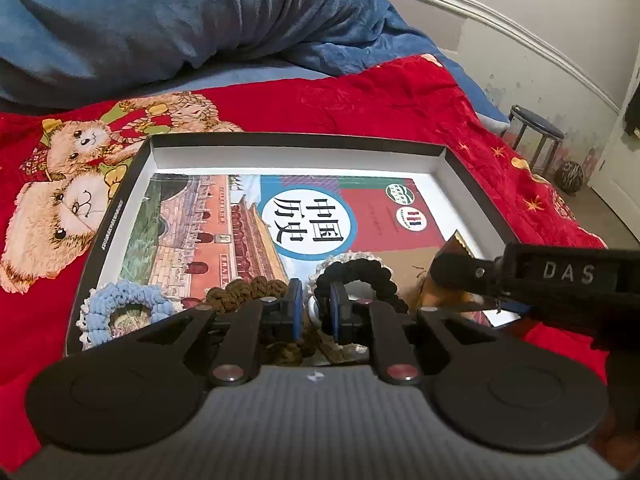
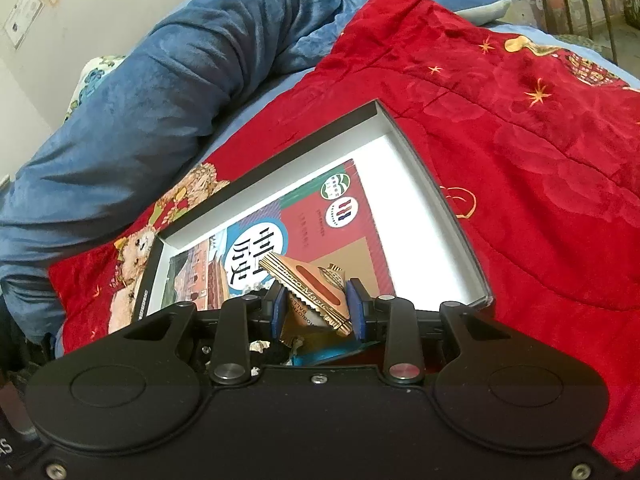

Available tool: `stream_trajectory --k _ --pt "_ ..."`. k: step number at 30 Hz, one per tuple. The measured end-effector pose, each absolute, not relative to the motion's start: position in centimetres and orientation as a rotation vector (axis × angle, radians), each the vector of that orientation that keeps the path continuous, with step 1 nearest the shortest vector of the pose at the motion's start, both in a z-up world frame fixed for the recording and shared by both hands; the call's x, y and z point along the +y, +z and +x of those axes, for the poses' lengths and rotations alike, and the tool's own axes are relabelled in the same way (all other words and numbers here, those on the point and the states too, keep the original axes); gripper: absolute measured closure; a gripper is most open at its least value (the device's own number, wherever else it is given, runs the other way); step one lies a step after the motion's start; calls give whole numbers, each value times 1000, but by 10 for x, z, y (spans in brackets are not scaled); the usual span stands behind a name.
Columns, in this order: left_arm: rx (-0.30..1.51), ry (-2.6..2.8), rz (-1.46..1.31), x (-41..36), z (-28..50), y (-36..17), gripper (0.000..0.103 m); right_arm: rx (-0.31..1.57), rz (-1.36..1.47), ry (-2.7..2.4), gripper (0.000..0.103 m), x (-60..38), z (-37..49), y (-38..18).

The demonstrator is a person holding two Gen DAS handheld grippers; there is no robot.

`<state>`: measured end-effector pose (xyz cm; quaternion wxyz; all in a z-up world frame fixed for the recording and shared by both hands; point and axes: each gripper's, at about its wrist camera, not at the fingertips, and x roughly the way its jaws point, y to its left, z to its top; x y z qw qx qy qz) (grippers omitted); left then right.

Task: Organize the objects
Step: 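Lower into the box and open the left tool while the right tool releases the wrapper, then withdraw both open tools up out of the box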

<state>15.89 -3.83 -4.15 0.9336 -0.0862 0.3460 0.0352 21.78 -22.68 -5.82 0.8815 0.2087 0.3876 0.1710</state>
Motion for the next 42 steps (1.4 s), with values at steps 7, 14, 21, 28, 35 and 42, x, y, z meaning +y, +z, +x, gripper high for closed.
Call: stream_trajectory --k 7,14,21,28,35,42 --pt "703 57 -189 -36 157 -41 53 802 370 364 70 -213 215 -58" --pt "695 66 -173 -38 154 -42 44 818 416 379 70 -219 216 -57" --pt "668 90 -232 -26 151 -41 37 828 459 386 70 -226 217 -56" --pt "676 82 -236 -28 150 -48 27 822 455 419 56 -226 219 -56" --pt "666 72 -227 -33 133 -40 18 753 473 492 35 -226 205 -41" --pt "589 51 -230 -28 96 -9 14 681 472 561 24 -231 171 -14"
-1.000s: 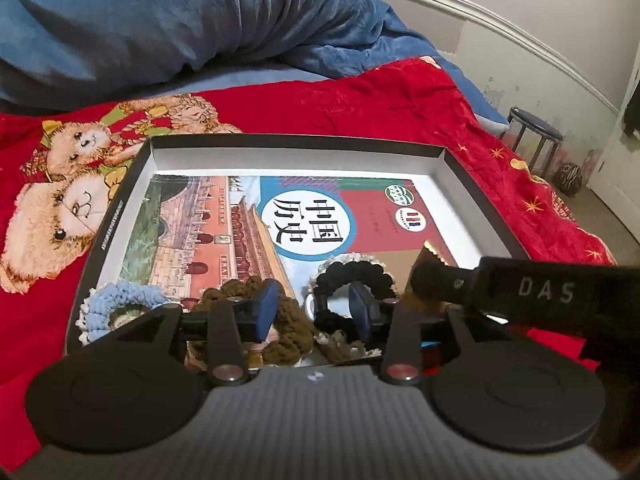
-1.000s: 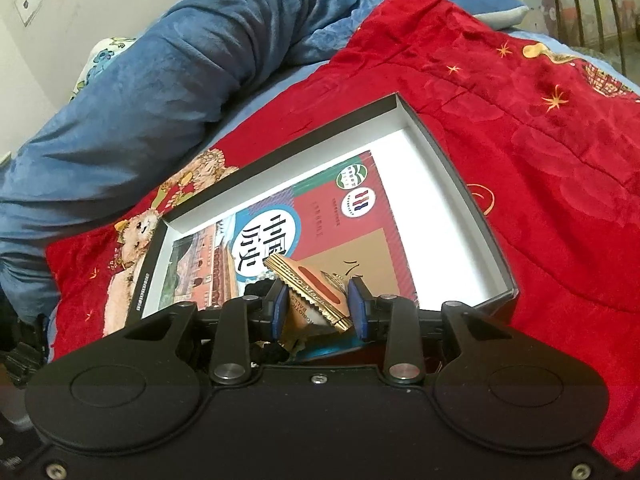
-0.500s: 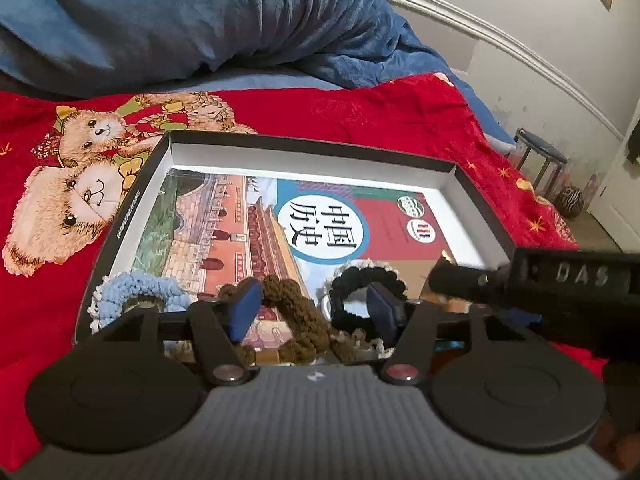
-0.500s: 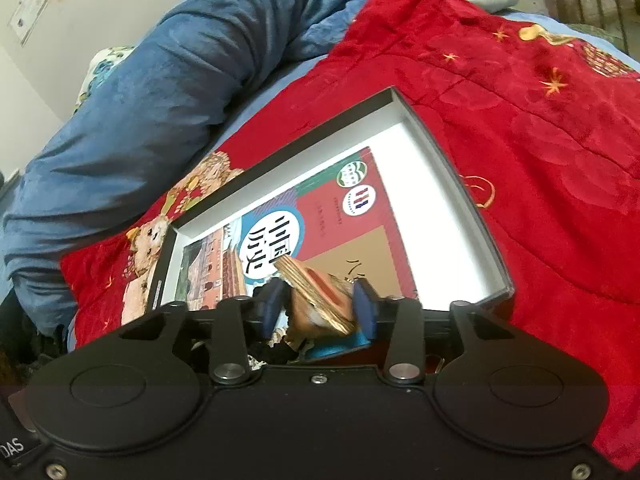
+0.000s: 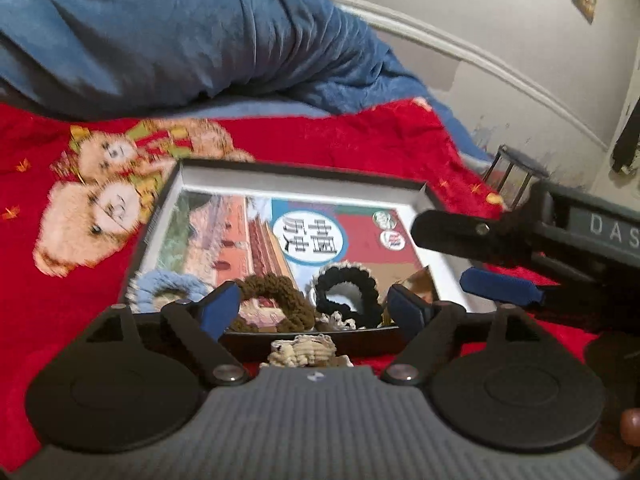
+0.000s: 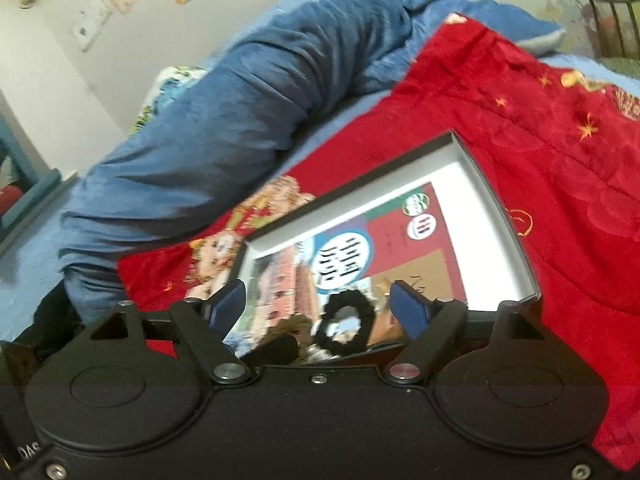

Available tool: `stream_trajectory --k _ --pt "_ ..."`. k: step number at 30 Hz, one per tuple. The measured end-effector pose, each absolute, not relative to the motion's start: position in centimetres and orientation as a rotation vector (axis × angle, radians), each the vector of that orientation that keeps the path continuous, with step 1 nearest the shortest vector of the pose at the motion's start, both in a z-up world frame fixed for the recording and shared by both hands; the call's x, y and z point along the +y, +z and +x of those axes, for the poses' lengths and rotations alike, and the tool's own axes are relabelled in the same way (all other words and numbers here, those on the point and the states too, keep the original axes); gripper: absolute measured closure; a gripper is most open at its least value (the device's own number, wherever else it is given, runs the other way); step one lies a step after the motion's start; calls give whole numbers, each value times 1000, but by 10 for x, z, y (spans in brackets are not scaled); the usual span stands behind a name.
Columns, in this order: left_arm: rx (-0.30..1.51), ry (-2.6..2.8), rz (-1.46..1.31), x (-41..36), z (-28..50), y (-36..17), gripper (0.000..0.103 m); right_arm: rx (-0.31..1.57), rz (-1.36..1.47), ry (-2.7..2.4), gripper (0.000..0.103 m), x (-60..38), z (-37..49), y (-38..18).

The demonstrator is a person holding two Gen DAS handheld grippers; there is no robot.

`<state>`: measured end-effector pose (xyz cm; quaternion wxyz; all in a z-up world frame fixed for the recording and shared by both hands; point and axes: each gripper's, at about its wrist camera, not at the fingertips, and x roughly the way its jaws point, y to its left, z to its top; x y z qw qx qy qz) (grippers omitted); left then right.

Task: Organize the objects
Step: 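Withdraw both open tools up out of the box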

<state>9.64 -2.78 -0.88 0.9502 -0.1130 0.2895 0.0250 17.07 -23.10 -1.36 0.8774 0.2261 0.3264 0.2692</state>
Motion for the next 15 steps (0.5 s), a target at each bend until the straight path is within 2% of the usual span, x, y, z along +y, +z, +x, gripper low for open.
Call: stream_trajectory --k 2,4,9,15 --pt "564 41 -223 -25 85 2 12 667 472 568 21 -235 160 -5" --pt "541 28 -224 -20 72 14 10 652 457 570 13 -239 149 4" --pt "495 -34 -234 -7 33 27 3 609 431 539 13 -251 122 21" --pt "503 -26 -200 2 7 31 2 602 494 505 7 -265 90 22"
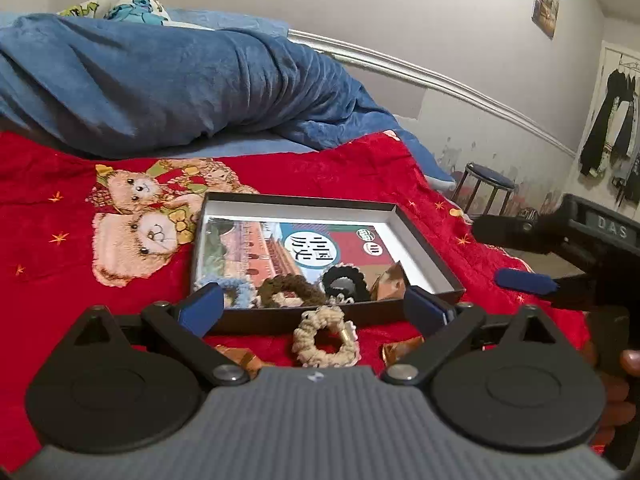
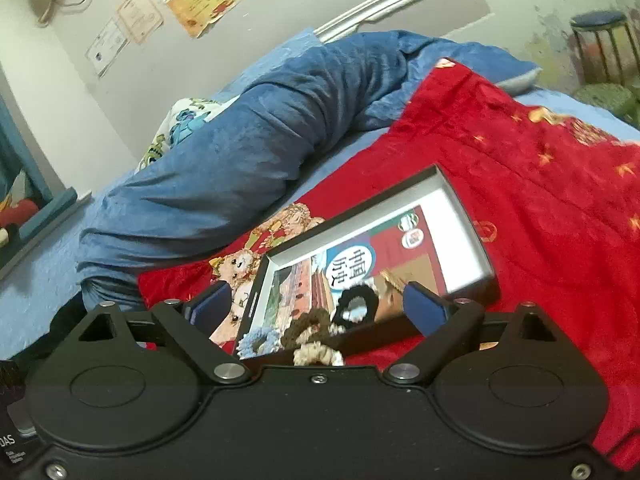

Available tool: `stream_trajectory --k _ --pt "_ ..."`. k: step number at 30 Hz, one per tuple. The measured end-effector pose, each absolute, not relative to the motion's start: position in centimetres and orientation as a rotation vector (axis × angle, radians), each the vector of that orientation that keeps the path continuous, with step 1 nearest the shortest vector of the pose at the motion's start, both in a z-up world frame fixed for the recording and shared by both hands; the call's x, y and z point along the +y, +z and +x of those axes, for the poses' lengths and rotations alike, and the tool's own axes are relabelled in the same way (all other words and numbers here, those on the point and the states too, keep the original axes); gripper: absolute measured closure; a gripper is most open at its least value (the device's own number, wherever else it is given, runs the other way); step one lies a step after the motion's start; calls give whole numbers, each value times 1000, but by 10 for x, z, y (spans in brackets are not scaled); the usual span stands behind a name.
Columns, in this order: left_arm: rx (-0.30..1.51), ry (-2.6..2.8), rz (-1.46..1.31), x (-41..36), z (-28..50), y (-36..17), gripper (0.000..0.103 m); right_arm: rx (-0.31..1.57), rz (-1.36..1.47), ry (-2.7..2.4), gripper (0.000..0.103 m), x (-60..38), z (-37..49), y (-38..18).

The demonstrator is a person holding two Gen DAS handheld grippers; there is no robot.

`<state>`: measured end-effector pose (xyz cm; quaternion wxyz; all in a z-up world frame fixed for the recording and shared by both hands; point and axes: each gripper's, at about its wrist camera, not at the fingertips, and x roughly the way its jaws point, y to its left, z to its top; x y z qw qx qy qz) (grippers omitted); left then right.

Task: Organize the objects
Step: 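Withdraw both open tools up out of the box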

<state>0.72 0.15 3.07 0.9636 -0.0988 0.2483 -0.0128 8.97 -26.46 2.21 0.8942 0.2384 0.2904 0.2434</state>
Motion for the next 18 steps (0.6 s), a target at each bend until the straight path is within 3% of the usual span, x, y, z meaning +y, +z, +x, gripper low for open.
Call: stream_trajectory --k 5,18 --pt "460 -12 -169 5 -6 38 1 566 472 462 0 -262 73 26" --pt "454 143 -277 34 11 24 0 567 563 368 0 -279 101 14"
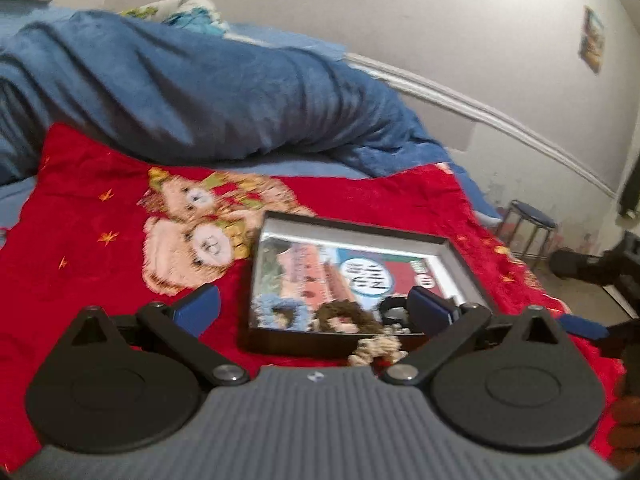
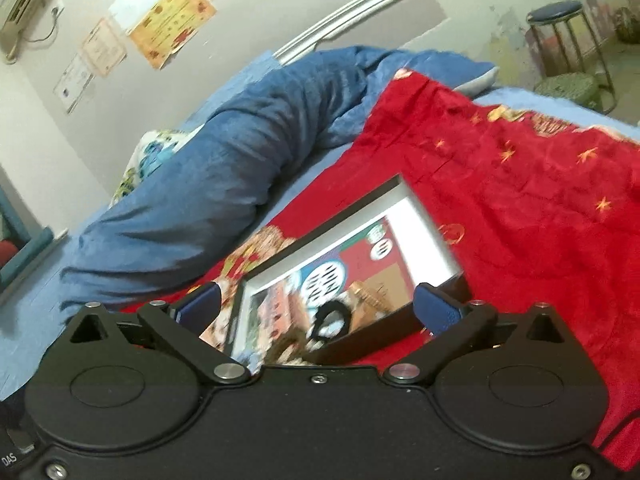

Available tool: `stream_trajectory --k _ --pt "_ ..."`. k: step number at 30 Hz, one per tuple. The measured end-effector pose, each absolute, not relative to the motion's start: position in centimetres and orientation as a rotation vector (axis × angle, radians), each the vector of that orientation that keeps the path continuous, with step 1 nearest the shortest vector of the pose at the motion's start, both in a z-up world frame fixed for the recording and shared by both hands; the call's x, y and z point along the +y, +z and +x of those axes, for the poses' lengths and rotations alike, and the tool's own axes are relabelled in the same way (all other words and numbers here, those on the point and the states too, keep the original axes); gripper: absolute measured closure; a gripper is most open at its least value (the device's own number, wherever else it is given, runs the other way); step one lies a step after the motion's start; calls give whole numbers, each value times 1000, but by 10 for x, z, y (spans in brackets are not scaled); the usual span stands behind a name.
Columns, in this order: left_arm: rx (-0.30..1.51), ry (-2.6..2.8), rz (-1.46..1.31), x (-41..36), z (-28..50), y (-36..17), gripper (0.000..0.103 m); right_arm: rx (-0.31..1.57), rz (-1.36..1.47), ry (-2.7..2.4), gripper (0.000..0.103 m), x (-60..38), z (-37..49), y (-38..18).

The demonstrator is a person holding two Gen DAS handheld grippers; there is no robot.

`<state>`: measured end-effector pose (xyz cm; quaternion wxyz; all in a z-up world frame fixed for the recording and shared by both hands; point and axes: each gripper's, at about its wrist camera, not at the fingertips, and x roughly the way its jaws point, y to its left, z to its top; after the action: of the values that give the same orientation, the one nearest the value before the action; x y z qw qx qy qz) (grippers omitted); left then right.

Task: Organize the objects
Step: 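Withdraw both open tools up out of the box, then move the left tool to the tan wrapper while the right tool approaches the brown wrapper, then close the left tool on the tan wrapper while the right tool grasps the brown wrapper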

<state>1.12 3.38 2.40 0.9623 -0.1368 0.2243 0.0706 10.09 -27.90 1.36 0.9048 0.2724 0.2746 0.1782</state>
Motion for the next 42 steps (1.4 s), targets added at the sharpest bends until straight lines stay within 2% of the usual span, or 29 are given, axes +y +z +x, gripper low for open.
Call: stream_trajectory --k 10,14,20,27,29,31,34,39,41,42 --pt "667 224 -358 33 31 -22 0 738 520 270 4 -251 107 -26" --pt "772 227 -272 19 38 -40 4 834 449 267 17 -227 115 -43" --pt "768 243 -229 11 50 -50 7 900 327 264 20 -201 121 -63" --pt "763 278 -207 11 60 -58 19 933 440 288 20 -205 129 -79" --pt "772 270 -202 10 62 -59 26 939 459 293 20 -206 132 -82" --pt "792 262 -205 9 63 -63 46 927 477 286 21 -207 132 -84" --pt "806 264 -183 4 63 -66 56 911 463 264 28 -206 132 -84" --pt "801 282 -126 -7 62 -67 57 888 501 234 38 -209 131 -86" --pt "800 282 -114 -8 62 -67 58 886 495 199 54 -210 130 -86" --pt "799 280 -114 -8 62 -67 58 884 496 189 56 -211 129 -87"
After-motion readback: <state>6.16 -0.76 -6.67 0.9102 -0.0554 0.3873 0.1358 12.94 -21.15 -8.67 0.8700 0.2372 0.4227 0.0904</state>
